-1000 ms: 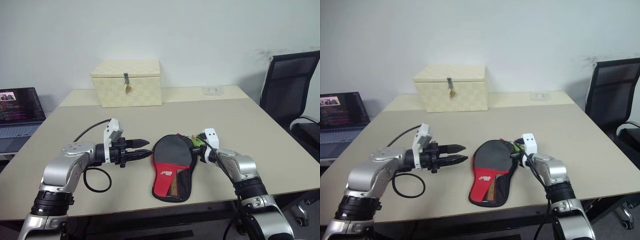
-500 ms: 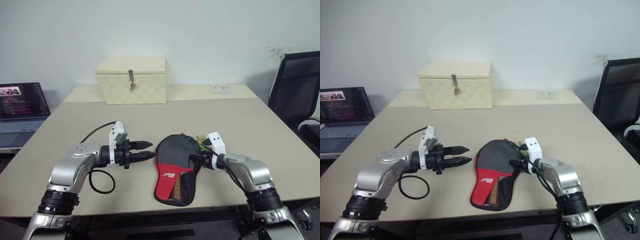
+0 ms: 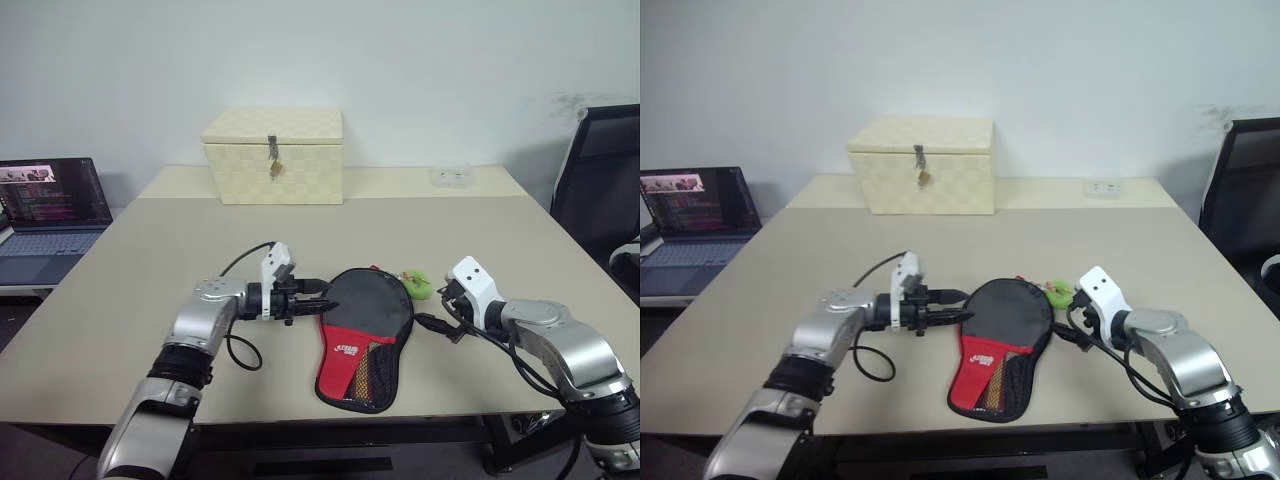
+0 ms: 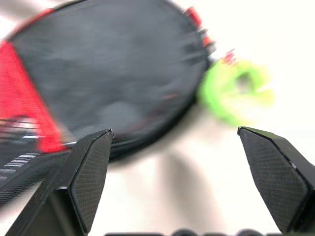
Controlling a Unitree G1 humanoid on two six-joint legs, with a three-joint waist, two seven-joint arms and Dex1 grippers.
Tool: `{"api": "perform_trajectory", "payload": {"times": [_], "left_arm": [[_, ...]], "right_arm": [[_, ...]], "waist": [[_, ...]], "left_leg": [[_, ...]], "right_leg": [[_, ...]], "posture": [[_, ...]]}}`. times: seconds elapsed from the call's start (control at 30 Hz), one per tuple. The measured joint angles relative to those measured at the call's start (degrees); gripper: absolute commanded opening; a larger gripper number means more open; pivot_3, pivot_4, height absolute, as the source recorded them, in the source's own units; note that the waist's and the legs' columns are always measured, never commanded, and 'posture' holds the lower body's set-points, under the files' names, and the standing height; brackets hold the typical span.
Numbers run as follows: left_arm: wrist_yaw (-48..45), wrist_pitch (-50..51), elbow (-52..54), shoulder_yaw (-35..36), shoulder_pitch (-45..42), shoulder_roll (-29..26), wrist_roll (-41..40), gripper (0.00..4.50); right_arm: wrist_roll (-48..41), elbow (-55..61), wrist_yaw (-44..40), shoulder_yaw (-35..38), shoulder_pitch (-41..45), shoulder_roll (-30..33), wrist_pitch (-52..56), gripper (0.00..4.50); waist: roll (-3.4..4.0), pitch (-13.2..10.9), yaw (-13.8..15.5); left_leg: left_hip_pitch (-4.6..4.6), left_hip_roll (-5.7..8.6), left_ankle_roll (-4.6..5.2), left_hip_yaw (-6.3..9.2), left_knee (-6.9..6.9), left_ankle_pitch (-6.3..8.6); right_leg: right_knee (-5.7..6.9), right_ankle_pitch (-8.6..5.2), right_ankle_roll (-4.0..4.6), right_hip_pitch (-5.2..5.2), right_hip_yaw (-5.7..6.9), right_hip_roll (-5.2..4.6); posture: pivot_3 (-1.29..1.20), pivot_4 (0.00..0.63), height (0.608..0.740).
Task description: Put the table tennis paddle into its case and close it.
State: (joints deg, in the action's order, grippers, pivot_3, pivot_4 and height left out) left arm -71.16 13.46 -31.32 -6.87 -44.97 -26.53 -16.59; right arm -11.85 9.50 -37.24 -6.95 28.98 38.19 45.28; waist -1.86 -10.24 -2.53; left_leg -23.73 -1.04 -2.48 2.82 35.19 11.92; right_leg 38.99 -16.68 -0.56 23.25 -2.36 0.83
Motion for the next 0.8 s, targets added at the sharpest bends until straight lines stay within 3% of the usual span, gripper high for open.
{"api": "perform_trajectory", "payload": {"times": [0.1,0.23,0.47,0.8], "left_arm": [[-1.17,-3.71,-6.98,-1.1,-2.97,3.08,2.15,2.51],[-3.32,-7.87,-13.77,-2.21,-5.33,5.68,4.68,2.51],[-4.96,-13.18,-19.85,-2.48,-7.95,6.74,8.37,2.51],[-6.08,-18.77,-25.36,-3.76,-9.3,7.8,13.14,2.51]], "right_arm": [[8.04,-7.51,0.31,-5.86,1.75,1.64,-11.37,4.46],[13.72,-15.81,1.29,-9.35,3.8,-0.72,-20.73,4.46],[19.91,-27.3,4.9,-10.2,8.94,-6.05,-29.92,4.46],[22.33,-31.4,4.67,-10.13,9.78,-8.04,-33.08,0.99]], "waist": [[-0.01,-0.01,0.06],[-0.03,-0.02,-0.05],[-0.03,-0.01,-0.06],[-0.02,-0.01,-0.03]], "left_leg": [[-0.03,0.09,0.0,0.0,0.03,0.0],[-0.05,0.12,0.0,-0.01,0.03,-0.01],[-0.05,0.14,-0.01,0.02,0.07,-0.01],[-0.12,0.18,0.01,0.09,0.43,-0.01]], "right_leg": [[0.02,0.0,0.0,0.01,0.01,-0.04],[0.03,0.16,0.25,0.03,0.0,-0.06],[0.09,0.18,0.27,0.03,0.02,-0.09],[0.35,0.19,0.27,0.02,0.05,-0.12]], "posture": [[0.0,0.15,0.74],[0.0,0.15,0.74],[0.0,0.15,0.74],[0.0,0.15,0.74]]}}
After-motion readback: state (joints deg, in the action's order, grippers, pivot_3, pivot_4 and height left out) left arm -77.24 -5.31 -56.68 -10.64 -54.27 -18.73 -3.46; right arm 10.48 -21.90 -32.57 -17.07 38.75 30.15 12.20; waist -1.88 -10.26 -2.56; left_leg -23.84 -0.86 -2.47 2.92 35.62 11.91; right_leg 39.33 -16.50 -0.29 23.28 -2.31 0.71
